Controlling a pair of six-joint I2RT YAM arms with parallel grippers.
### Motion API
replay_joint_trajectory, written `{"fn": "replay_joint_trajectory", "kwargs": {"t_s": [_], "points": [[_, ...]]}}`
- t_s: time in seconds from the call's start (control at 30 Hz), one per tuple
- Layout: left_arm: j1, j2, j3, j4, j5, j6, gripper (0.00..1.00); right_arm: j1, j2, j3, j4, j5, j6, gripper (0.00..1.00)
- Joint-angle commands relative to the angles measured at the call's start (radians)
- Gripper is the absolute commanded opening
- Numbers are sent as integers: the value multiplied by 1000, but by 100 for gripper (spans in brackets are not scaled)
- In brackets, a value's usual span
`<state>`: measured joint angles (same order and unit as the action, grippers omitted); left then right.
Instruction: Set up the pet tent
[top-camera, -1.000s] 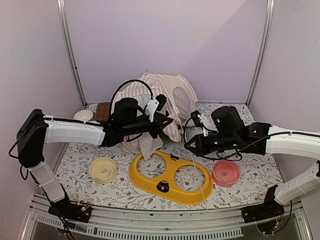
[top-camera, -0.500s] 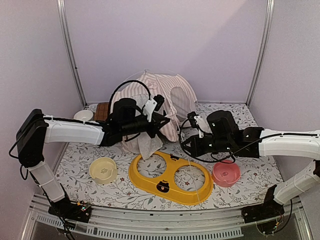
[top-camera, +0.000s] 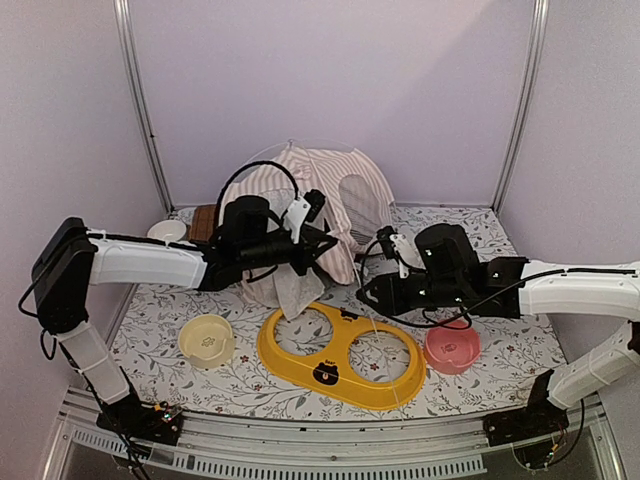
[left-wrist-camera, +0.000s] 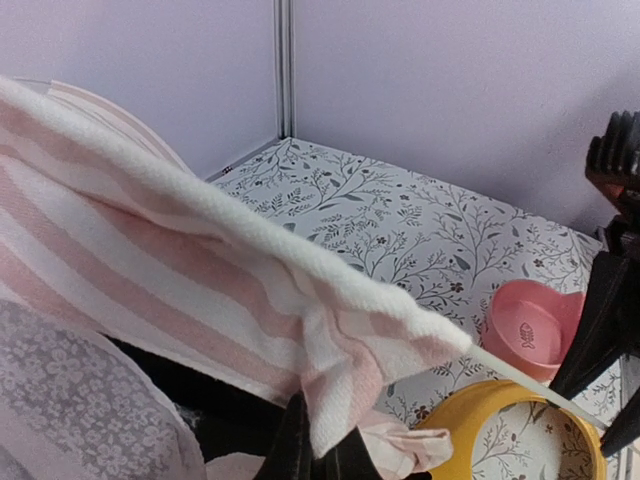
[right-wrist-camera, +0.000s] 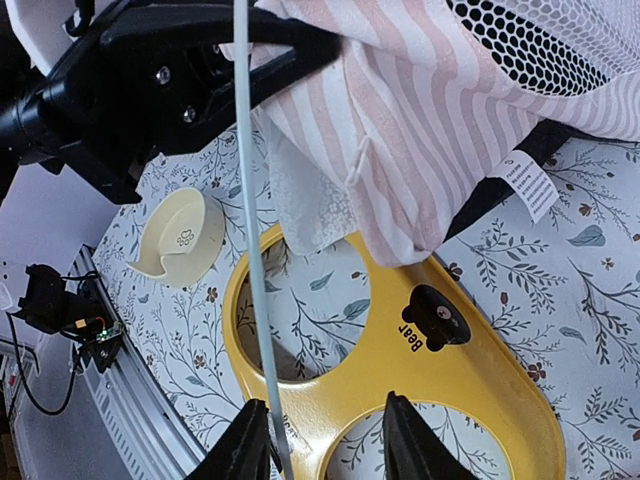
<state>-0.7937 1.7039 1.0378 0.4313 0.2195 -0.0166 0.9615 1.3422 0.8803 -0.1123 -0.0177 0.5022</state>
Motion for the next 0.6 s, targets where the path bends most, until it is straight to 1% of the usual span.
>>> {"fn": "replay_joint_trajectory", "kwargs": {"t_s": [0.0,0.07,0.17,0.3,0.4,0.47,0.57], "points": [[44,9,14,-66,3,-14,0,6,-64,38,-71,-21,7,46],[59,4,20,-71,5,-12,0,7,-87,38,-101,-33,4,54],[82,0,30,-84,12,-6,0,8,-118,31,-146,-91,-12,66],[98,-4,45,-100,23,3,0,15,-146,-1,-184,-225,-52,74],[105,-3,55,-106,26,5,0,23,-170,-42,-204,-297,-68,75],[108,-1,61,-111,30,8,0,25,-190,-72,-203,-341,-62,73],[108,-1,67,-114,32,9,0,28,-207,-124,-195,-408,-46,66]]}}
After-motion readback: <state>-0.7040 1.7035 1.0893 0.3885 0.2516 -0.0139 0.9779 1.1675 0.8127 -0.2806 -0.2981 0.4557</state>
